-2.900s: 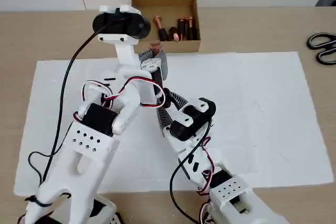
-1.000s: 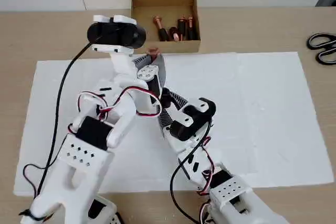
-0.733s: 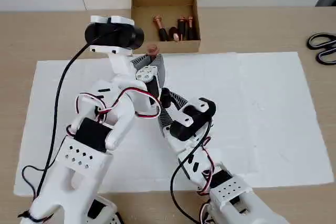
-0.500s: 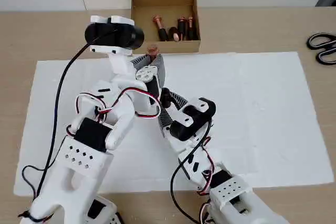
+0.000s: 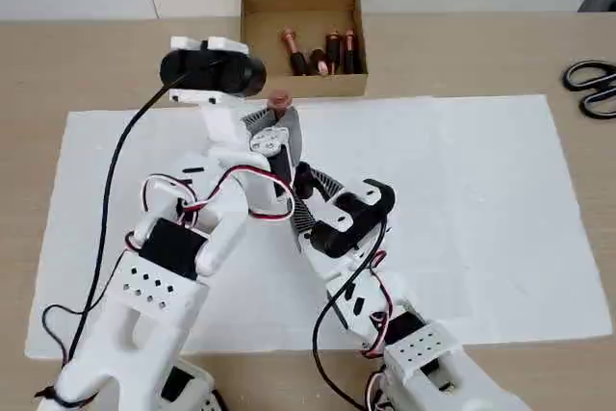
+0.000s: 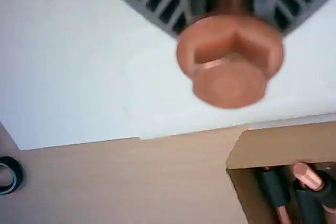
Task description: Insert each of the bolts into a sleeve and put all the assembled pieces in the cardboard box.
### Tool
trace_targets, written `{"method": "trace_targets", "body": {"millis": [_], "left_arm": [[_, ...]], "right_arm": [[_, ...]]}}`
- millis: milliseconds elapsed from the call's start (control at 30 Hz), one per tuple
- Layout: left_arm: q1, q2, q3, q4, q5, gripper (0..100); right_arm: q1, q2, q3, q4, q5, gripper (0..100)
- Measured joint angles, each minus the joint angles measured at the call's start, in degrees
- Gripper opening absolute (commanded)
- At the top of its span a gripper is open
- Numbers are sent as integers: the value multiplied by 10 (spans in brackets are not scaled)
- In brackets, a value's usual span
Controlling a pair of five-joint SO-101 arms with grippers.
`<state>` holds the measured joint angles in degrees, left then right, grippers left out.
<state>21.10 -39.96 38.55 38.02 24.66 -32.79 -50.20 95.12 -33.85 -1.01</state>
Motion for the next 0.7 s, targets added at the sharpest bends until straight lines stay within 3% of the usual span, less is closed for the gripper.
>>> {"method": "trace_targets", "body": {"millis": [700], "left_arm": [[2, -4, 0, -4, 7, 6]], "right_arm": [[0, 0, 0, 0, 0, 4]]}}
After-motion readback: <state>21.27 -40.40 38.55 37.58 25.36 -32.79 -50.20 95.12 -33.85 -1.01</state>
